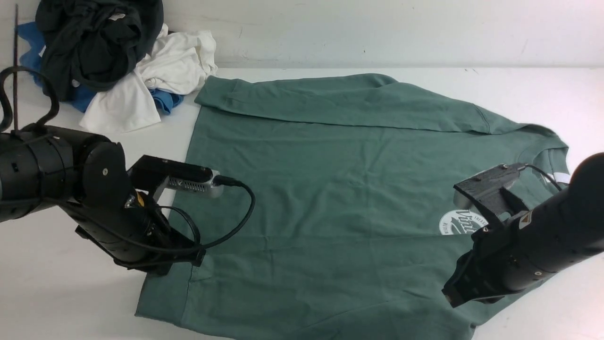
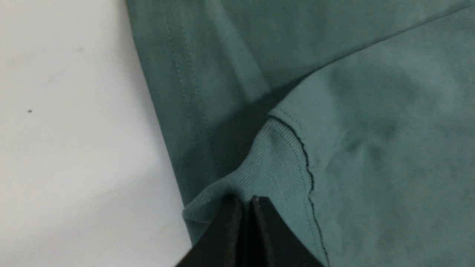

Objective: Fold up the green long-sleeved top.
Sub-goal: Use the left arm to drag and place the cuff at the centered position on the left edge of the fabric, then use the left arm to clamp the cuff farthest from it

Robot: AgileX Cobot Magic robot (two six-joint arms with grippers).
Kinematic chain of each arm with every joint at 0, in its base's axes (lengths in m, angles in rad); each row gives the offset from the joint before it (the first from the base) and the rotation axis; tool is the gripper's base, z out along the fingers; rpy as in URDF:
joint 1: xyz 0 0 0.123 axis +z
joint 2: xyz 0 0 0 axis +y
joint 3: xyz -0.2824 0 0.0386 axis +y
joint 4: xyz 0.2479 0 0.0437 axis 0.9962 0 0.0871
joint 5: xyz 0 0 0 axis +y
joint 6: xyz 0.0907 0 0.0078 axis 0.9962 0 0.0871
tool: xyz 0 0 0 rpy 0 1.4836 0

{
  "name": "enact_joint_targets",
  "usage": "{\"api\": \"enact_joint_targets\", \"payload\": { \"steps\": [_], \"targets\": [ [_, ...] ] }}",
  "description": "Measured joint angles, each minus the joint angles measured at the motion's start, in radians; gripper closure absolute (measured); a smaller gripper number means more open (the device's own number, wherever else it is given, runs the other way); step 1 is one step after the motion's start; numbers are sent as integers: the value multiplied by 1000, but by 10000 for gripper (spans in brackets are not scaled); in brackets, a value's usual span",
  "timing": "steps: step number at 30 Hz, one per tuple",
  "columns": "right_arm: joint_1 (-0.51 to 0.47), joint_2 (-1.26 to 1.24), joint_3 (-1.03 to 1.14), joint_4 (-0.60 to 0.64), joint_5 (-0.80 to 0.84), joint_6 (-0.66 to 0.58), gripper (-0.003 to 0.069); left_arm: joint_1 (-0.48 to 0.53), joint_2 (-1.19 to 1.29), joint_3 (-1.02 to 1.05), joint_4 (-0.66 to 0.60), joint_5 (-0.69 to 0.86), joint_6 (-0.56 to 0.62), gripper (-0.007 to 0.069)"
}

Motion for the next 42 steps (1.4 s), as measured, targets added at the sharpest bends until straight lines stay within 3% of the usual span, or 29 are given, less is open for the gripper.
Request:
{"api": "enact_joint_targets", "payload": {
  "steps": [3, 11, 14, 21, 27, 28, 30, 33, 37, 42],
  "targets": [
    [0, 0, 0, 0, -1, 0, 669, -25, -28, -41, 0, 14, 2, 622],
    [0, 0, 0, -4, -15, 0, 669, -46, -30, -388, 95, 14, 7, 622],
    [0, 0, 0, -6, -23, 0, 669, -23, 49, -506, 137, -21, 5, 622],
    [0, 0, 0, -12, -30, 0, 669, 15, 311, -553, 150, -145, 5, 612],
    [0, 0, 0, -13, -34, 0, 669, 50, 490, -633, 150, -120, -4, 467],
    [0, 0, 0, -11, -37, 0, 669, 58, 503, -675, 150, -72, -8, 400],
    [0, 0, 0, 3, -46, 0, 669, 62, 503, -718, 151, -27, -9, 346],
    [0, 12, 0, 59, -77, -2, 669, 61, 499, -792, 130, 21, -11, 305],
    [0, 62, 0, 119, -150, -25, 669, 55, 500, -816, 68, 39, 30, 313],
    [0, 185, -1, 133, -245, -53, 669, 45, 566, -820, -34, 9, 116, 408]
  ]
}}
